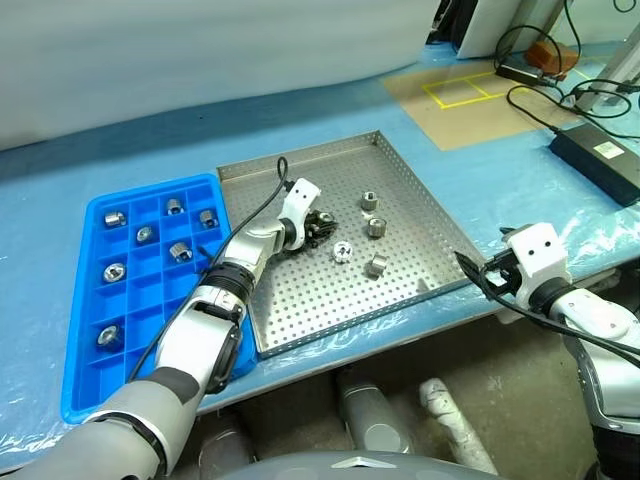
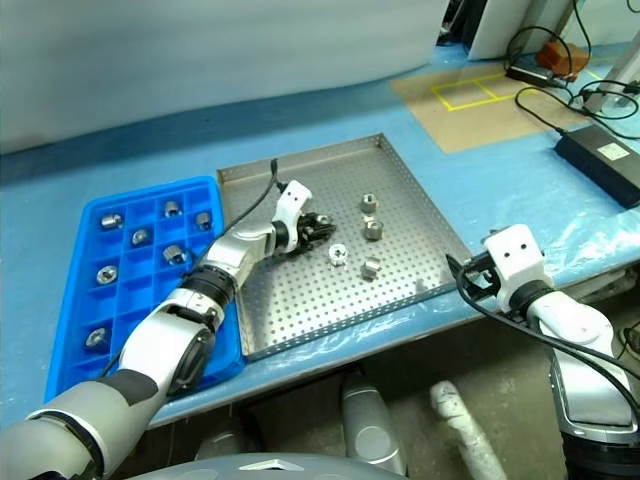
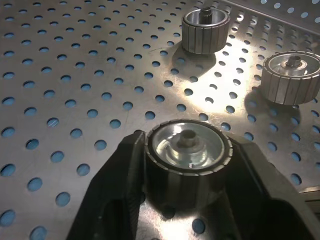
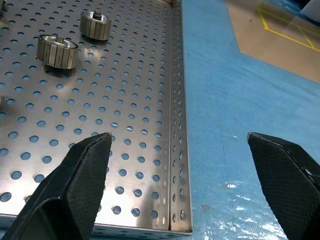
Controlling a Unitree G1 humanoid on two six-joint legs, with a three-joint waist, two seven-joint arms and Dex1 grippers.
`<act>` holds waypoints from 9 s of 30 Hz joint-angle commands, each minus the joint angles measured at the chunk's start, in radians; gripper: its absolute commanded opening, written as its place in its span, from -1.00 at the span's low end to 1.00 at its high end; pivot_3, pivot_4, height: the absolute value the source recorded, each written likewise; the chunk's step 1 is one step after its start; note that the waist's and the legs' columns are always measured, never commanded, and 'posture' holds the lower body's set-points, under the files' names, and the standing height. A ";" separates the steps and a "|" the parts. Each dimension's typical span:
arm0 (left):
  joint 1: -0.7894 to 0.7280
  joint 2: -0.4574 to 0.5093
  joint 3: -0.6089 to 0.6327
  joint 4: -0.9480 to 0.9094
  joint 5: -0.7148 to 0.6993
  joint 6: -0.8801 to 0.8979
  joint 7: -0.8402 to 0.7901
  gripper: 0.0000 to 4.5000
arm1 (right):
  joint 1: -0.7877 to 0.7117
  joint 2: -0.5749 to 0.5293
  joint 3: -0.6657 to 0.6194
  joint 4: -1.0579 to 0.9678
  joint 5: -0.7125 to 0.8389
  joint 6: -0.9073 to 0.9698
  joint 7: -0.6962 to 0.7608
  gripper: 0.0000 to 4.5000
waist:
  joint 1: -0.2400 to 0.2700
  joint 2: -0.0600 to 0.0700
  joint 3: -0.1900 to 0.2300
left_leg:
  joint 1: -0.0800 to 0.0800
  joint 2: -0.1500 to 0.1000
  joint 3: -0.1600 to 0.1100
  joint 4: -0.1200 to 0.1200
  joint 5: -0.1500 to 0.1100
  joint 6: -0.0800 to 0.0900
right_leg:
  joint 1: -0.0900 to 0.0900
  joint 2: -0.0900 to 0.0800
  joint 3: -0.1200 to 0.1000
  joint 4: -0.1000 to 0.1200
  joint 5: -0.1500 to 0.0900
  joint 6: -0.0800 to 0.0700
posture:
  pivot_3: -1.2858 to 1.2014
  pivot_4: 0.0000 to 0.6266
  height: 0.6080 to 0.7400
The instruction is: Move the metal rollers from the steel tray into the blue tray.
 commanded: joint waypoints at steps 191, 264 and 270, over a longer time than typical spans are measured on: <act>0.438 0.271 -0.090 -0.972 -0.227 0.116 -0.131 1.00 | -0.484 0.080 0.150 0.538 0.043 0.215 0.080 0.83 | 0.235 0.006 0.003 | 0.022 0.004 0.003 -0.014 0.010 -0.017 | 0.004 0.003 0.003 0.023 -0.007 -0.015 | -0.17 -0.52 1.00; 0.433 0.279 -0.060 -0.957 -0.233 0.079 -0.079 1.00 | -0.714 0.092 0.148 0.854 -0.037 -0.121 0.028 0.72 | 0.268 0.005 0.004 | 0.021 0.007 0.000 -0.020 0.016 -0.027 | 0.001 0.008 0.006 0.024 -0.007 -0.015 | -0.14 -0.52 1.00; 0.477 0.285 -0.049 -0.981 -0.217 0.071 -0.069 1.00 | -0.737 0.156 0.162 0.906 0.012 0.005 0.057 0.72 | 0.256 0.005 0.004 | 0.022 0.007 0.001 -0.019 0.013 -0.022 | 0.001 0.007 0.005 0.025 -0.007 -0.016 | -0.10 -0.52 1.00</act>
